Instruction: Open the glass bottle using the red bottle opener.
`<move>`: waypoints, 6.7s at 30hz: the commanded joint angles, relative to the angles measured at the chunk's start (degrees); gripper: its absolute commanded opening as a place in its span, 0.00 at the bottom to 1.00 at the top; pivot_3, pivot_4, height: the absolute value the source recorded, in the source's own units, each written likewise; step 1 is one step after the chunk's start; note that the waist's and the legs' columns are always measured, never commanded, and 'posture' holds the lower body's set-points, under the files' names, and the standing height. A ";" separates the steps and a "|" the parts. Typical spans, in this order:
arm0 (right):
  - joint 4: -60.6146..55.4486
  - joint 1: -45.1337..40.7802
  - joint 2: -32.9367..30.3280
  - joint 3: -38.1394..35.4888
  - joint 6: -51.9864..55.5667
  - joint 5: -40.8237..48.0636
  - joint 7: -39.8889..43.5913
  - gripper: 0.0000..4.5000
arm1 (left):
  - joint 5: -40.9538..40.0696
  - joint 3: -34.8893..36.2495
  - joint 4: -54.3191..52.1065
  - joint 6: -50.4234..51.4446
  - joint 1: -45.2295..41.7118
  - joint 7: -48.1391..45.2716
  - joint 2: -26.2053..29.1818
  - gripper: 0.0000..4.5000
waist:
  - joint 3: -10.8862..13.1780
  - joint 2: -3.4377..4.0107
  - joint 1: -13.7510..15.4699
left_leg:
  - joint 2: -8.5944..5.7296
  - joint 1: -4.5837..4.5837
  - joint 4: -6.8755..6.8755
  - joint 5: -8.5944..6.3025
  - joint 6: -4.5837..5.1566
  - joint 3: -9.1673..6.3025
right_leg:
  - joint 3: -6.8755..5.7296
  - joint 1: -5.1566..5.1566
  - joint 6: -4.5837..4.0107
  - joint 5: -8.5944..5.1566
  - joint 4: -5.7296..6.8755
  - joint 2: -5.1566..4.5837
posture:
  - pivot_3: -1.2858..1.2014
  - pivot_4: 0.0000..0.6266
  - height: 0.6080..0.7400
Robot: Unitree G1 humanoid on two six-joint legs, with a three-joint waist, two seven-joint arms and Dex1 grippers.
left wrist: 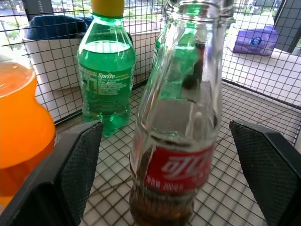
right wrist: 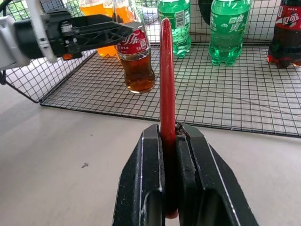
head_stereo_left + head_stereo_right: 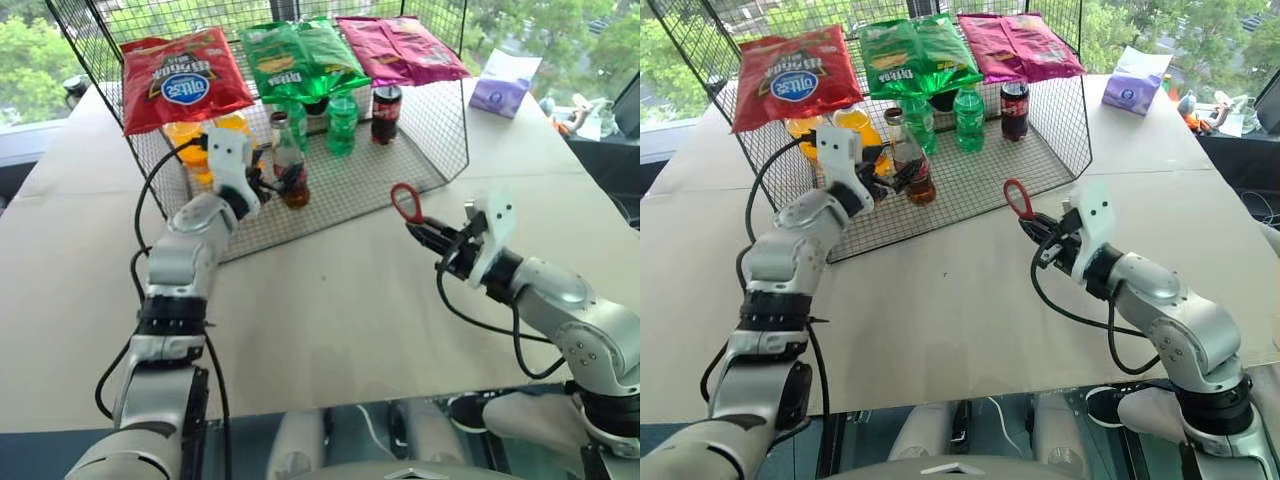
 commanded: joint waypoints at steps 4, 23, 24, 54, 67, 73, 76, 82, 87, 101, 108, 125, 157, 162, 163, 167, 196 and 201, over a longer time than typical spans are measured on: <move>-3.84 0.18 0.73 -1.57 -0.57 -0.72 -0.29 0.00 | 2.55 0.38 7.96 -4.33 -5.93 -3.55 -2.24 0.99 | 0.00 -0.01 0.41 | 0.00 0.00 0.03 0.00 0.00 -0.04 | -0.03 0.00 0.00 0.00 0.08 0.01 | 0.52 0.24 1.00; -4.77 0.55 0.12 -2.05 0.43 -0.97 0.02 0.00 | -1.38 2.57 0.40 -4.52 -2.88 -14.43 -1.91 0.56 | 0.02 -0.04 0.25 | -0.02 0.00 0.13 0.01 0.00 -0.13 | -0.06 0.03 0.00 0.00 0.25 0.01 | 0.52 0.24 1.00; -4.78 0.50 -0.03 -2.23 0.38 -1.04 0.10 0.00 | -3.86 2.98 -3.16 -2.49 -1.43 -16.18 -1.71 0.56 | 0.02 -0.03 0.21 | 0.03 0.00 0.13 0.01 0.00 -0.10 | 0.00 0.01 0.00 0.00 0.25 0.00 | 0.52 0.24 1.00; -5.68 4.07 1.24 0.25 -2.08 -10.62 0.87 0.00 | -4.14 -10.26 -17.76 -1.74 10.89 -31.97 -3.84 0.99 | 0.03 -0.05 0.22 | 0.01 0.10 0.32 0.01 0.00 -0.06 | 0.10 -0.01 -0.01 -0.01 0.53 0.09 | 0.52 0.24 1.00; -5.90 2.61 1.57 -0.13 -1.03 -10.52 1.73 0.00 | -5.07 -9.89 -20.53 -0.23 10.44 -33.31 -2.43 0.84 | 0.03 -0.05 0.27 | 0.01 0.09 0.36 0.01 0.00 -0.07 | 0.10 0.00 -0.01 -0.01 0.55 0.09 | 0.52 0.24 1.00; -6.20 2.53 1.23 -0.37 -0.96 -10.57 2.03 0.00 | -5.40 -9.22 -20.86 -1.00 11.62 -33.87 -2.21 0.50 | 0.03 -0.04 0.29 | 0.01 0.10 0.38 0.01 0.00 -0.08 | 0.10 0.01 -0.01 -0.01 0.55 0.10 | 0.52 0.24 1.00; -6.50 2.16 0.96 -0.87 -1.83 -11.07 2.11 0.00 | -5.23 -9.26 -20.53 -1.94 12.29 -34.18 -2.16 0.50 | 0.03 -0.04 0.29 | 0.01 0.10 0.38 0.01 0.00 -0.07 | 0.10 0.01 -0.01 -0.01 0.55 0.09 | 0.52 0.24 1.00; -7.87 -0.08 -2.58 0.65 -11.18 -23.76 -0.16 0.00 | -4.45 -10.02 -19.31 -3.10 11.86 -33.97 -2.84 0.50 | 0.03 -0.04 0.30 | 0.00 0.10 0.40 0.01 0.00 -0.07 | 0.10 0.01 -0.01 -0.01 0.56 0.09 | 0.52 0.24 1.00; -5.12 -1.09 -6.87 8.11 -23.02 -40.70 -0.99 0.00 | -3.94 -10.71 -19.26 -2.55 10.91 -33.53 -3.63 0.50 | 0.02 -0.04 0.33 | -0.01 0.09 0.40 0.01 -0.01 -0.04 | 0.10 0.00 -0.01 -0.01 0.55 0.09 | 0.52 0.24 1.00; 5.09 3.69 -2.33 18.84 -43.82 -66.48 -5.14 0.00 | -4.30 -10.66 -19.98 1.47 8.08 -33.00 -4.14 0.50 | 0.02 -0.04 0.42 | -0.01 0.10 0.59 0.02 -0.01 -0.07 | 0.08 0.07 -0.01 -0.01 0.60 0.10 | 0.52 0.24 1.00; 5.54 5.75 1.47 18.64 -44.87 -73.14 -5.50 0.00 | -3.92 -10.84 -18.94 0.71 8.36 -34.39 -3.56 0.50 | 0.02 -0.03 0.39 | 0.00 0.13 0.69 0.02 -0.01 -0.12 | 0.04 0.16 -0.01 -0.01 0.60 0.10 | 0.52 0.24 1.00; 12.81 6.85 4.38 19.65 -48.62 -83.38 -6.32 0.00 | -3.30 -11.16 -17.16 -1.18 8.03 -36.04 -4.19 0.50 | -0.13 0.00 0.33 | 0.04 1.11 0.70 0.01 -0.01 -0.12 | 0.04 1.10 -0.24 -0.18 0.64 0.09 | 0.52 0.24 1.00; 13.73 7.09 4.41 16.22 -49.48 -82.10 -3.73 0.00 | -2.44 -11.07 -16.33 -3.45 9.27 -34.63 -3.88 0.92 | -0.22 0.08 -0.86 | 0.04 0.97 0.60 0.00 -0.01 -0.29 | 0.11 0.92 -0.25 -0.18 0.61 0.05 | 0.52 0.24 1.00; 13.81 7.04 4.62 16.01 -49.57 -82.00 -3.60 0.00 | -2.42 -10.95 -17.24 -2.90 8.90 -33.86 -4.61 0.92 | -0.22 0.08 -0.91 | 0.01 0.96 0.45 0.00 0.00 -0.25 | 0.12 0.88 -0.25 -0.19 0.53 0.08 | 0.52 0.24 1.00; 13.82 7.00 4.65 15.96 -49.56 -81.98 -3.57 0.00 | -2.52 -10.90 -17.40 -2.77 8.84 -33.76 -4.65 0.92 | -0.22 0.08 -0.92 | 0.01 0.96 0.44 0.00 0.00 -0.25 | 0.12 0.87 -0.26 -0.19 0.53 0.08 | 0.52 0.24 1.00; 13.85 6.81 4.58 15.51 -49.44 -81.77 -3.48 0.00 | -2.78 -10.15 -16.05 -3.30 8.17 -34.45 -4.29 0.92 | -0.22 0.08 -0.94 | 0.02 0.96 0.43 0.00 0.00 -0.25 | 0.12 0.85 -0.25 -0.19 0.54 0.08 | 0.52 0.24 1.00; 14.05 4.51 5.77 7.13 -43.89 -78.13 -4.70 0.00 | -3.28 -8.86 -15.29 -5.02 8.12 -35.44 -4.70 0.92 | -0.21 0.07 -0.95 | 0.02 0.96 0.40 0.00 0.00 -0.01 | 0.16 0.83 -0.25 -0.19 0.54 0.08 | 0.52 0.24 1.00; 12.26 3.69 6.78 5.69 -44.34 -75.49 -5.13 0.00 | -3.45 -8.91 -15.61 -4.58 8.10 -35.47 -4.39 0.58 | -0.21 0.07 -0.95 | 0.02 0.97 0.40 0.00 0.00 0.00 | 0.16 0.83 -0.25 -0.19 0.54 0.08 | 0.52 0.24 1.00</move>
